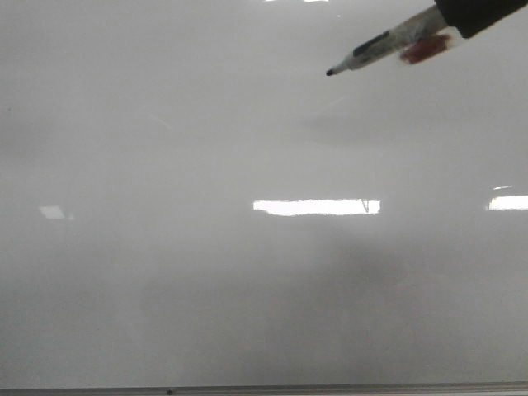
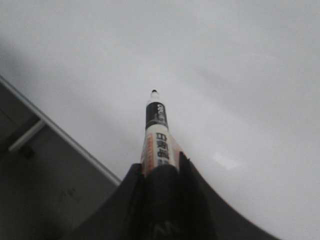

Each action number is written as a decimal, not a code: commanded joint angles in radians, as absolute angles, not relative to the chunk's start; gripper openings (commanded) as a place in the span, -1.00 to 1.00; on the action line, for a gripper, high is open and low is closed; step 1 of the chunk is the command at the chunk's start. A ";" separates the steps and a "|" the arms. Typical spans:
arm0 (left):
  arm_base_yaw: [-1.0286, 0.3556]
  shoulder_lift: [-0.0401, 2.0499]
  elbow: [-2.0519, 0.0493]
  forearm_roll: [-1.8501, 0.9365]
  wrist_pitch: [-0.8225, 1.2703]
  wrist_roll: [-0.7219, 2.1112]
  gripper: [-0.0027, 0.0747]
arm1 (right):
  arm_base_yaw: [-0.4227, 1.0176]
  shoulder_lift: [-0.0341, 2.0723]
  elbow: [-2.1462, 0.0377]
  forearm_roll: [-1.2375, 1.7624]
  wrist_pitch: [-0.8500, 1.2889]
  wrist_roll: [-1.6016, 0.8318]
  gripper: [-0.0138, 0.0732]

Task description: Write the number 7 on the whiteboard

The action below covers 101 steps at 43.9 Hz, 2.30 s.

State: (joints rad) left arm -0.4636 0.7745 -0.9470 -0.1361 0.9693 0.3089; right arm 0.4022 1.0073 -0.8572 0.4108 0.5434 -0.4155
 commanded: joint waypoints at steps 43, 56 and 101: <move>-0.464 0.775 -0.972 -0.160 0.875 0.298 0.07 | 0.364 1.348 -1.074 0.470 0.282 -0.414 -0.81; -0.464 0.775 -0.972 -0.160 0.866 0.298 0.07 | 0.277 1.318 -1.072 0.452 0.384 -0.428 -0.81; -0.838 1.156 -1.099 -0.430 0.903 0.799 0.38 | 0.496 0.950 -0.988 0.575 1.007 -0.897 -0.81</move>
State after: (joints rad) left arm -0.7841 1.1189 -1.0440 -0.3912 0.9697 0.7810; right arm 0.4960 0.9861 -0.9633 0.5213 1.0216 -0.8717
